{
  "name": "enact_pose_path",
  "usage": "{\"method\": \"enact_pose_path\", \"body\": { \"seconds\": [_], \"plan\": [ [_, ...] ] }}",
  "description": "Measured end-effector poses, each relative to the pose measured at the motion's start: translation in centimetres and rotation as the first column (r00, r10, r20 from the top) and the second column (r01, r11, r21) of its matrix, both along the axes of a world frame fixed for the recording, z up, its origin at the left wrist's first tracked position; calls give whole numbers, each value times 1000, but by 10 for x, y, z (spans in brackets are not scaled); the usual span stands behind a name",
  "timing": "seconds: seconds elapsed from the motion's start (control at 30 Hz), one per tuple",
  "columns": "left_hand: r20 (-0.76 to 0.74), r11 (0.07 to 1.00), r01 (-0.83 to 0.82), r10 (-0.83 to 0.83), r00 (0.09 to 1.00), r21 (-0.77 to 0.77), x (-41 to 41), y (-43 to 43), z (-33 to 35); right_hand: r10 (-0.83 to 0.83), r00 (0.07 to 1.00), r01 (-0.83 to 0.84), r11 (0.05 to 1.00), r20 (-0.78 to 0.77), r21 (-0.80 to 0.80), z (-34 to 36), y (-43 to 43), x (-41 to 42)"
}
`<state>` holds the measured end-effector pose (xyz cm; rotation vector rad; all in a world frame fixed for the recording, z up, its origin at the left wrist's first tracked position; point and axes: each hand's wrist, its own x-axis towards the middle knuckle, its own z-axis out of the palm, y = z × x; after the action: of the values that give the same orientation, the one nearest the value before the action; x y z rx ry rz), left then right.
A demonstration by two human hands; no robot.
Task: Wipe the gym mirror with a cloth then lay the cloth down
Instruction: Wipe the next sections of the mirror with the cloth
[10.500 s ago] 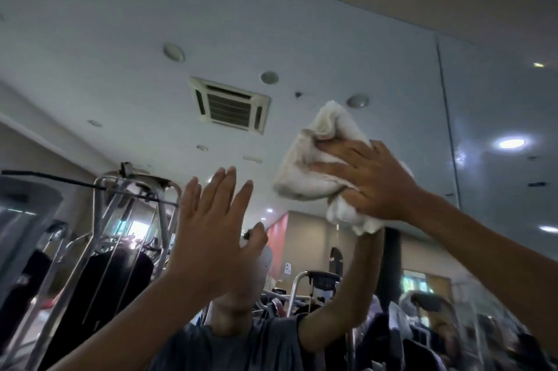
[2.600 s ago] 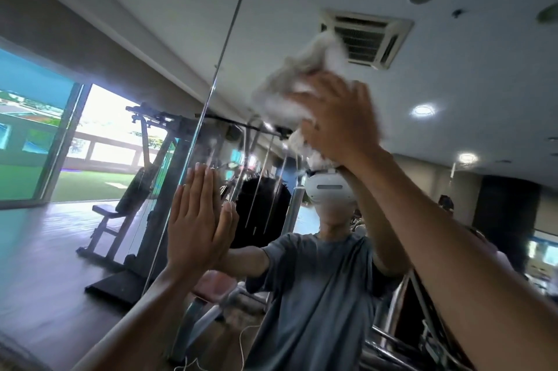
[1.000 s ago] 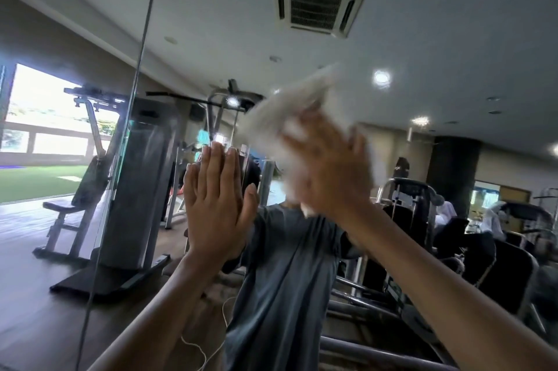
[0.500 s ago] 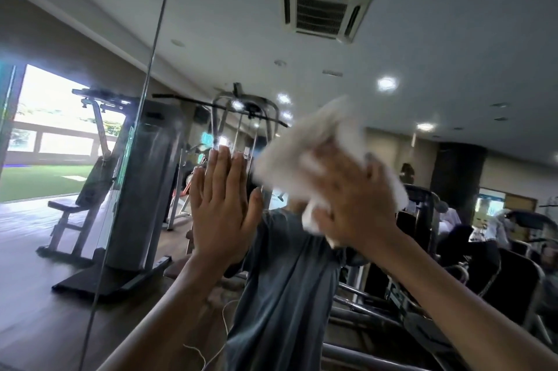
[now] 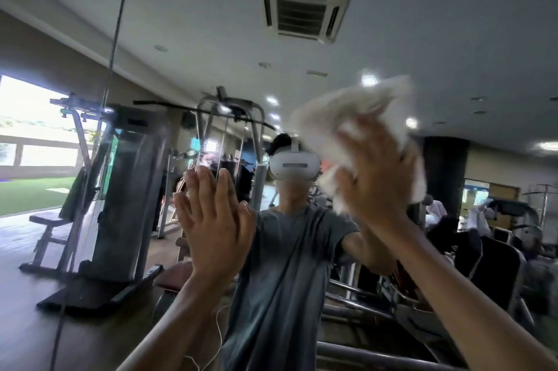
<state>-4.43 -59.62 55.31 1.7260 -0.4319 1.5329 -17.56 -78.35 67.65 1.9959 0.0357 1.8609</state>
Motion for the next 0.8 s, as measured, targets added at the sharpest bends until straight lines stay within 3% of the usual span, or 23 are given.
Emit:
{"method": "enact_pose_path", "body": {
  "seconds": [0.03,0.1,0.17,0.2,0.27,0.37,0.43,0.47,0.53,0.6,0.63,0.7,0.73,0.8],
  "plan": [
    [-9,1000,0,0,1000,-4,-3,-6,1,-32,989,1,978,-147,-207,-13,-4,-6],
    [-34,1000,5,-5,999,-10,-9,-19,3,-170,917,-95,787,-361,-610,-10,-25,-24],
    [-35,1000,21,-21,999,-18,-18,-32,5,-261,870,-185,613,-418,-768,24,-48,-37],
    [-32,999,32,-32,999,-15,-23,-39,7,-265,879,-164,612,-397,-774,43,-59,-42],
    [-33,999,41,-41,999,-5,-31,-51,8,-209,935,-43,734,-285,-678,81,-78,-51],
    [-24,998,47,-46,999,45,-44,-66,5,-74,997,67,977,-24,-203,92,-79,-49],
    [15,987,53,-56,998,154,-58,-80,-3,-58,989,48,996,137,76,63,-65,-35],
    [33,975,60,-69,997,215,-66,-89,-8,-59,991,49,995,116,92,45,-57,-31],
    [31,955,81,-94,995,286,-83,-108,-13,-53,996,39,983,-78,-177,11,-58,-36],
    [21,952,109,-120,993,287,-94,-125,-14,-152,942,-54,811,-298,-583,5,-80,-55],
    [19,951,126,-137,990,283,-99,-132,-14,-223,909,-102,701,-353,-706,17,-97,-66],
    [4,942,172,-180,984,288,-105,-142,-12,-299,886,-93,634,-354,-768,55,-131,-85],
    [1,943,182,-190,982,280,-107,-145,-8,-307,899,-29,669,-312,-743,75,-147,-95],
    [31,953,156,-170,985,261,-110,-148,1,-246,950,110,841,-193,-530,102,-165,-110]
  ]
}}
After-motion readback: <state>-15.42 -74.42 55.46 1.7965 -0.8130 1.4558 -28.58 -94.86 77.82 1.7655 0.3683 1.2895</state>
